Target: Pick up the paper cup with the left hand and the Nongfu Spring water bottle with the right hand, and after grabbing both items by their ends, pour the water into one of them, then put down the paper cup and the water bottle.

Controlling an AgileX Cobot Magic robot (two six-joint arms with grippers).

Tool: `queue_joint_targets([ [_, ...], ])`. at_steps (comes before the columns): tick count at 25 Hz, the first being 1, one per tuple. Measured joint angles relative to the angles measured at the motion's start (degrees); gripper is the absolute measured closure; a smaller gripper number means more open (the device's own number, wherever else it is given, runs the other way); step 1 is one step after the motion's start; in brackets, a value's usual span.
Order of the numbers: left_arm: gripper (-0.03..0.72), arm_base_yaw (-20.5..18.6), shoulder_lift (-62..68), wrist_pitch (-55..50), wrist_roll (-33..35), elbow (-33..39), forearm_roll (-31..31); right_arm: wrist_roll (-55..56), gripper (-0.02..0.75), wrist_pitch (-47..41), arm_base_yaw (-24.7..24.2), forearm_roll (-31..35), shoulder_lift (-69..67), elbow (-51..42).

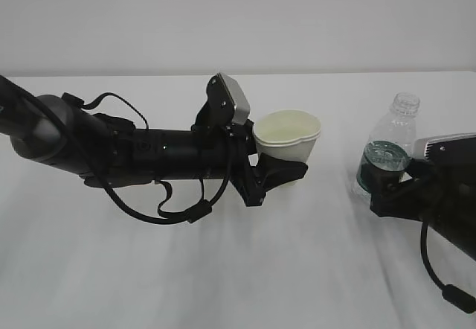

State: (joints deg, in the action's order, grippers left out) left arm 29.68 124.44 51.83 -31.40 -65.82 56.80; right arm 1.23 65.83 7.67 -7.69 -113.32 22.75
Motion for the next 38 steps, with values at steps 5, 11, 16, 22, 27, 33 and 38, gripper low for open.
queue_joint_targets([
  [5, 0.252, 0.0, 0.0, -0.9, 0.0, 0.0, -1.0, -0.1, 0.13, 0.0, 0.0, -0.1, 0.4, -1.9],
  [11, 0.252, 0.0, 0.0, -2.0, 0.0, 0.0, -1.2, -0.1, 0.13, 0.0, 0.0, -0.1, 0.7, -3.8],
  [16, 0.252, -0.4, 0.0, -3.4, 0.0, 0.0, -1.2, -0.2, 0.132, 0.0, 0.0, -1.2, 2.1, -5.0],
  [22, 0.252, -2.0, 0.0, -3.4, 0.0, 0.0, -1.6, -0.2, 0.141, 0.0, 0.0, -1.5, 5.9, -7.0],
  [27, 0.252, -4.3, 0.0, -3.1, 0.0, 0.0, -1.7, -0.3, 0.142, 0.0, 0.0, -1.5, 7.0, -7.5],
  [33, 0.252, -7.2, 0.0, -2.6, -0.7, 0.0, -1.7, -0.3, 0.142, 0.0, 0.0, -1.6, 7.0, -7.5],
  [38, 0.252, -9.2, 0.0, -0.2, -0.9, 0.9, -1.7, -0.3, 0.142, 0.0, 0.0, -1.6, 7.0, -7.5],
])
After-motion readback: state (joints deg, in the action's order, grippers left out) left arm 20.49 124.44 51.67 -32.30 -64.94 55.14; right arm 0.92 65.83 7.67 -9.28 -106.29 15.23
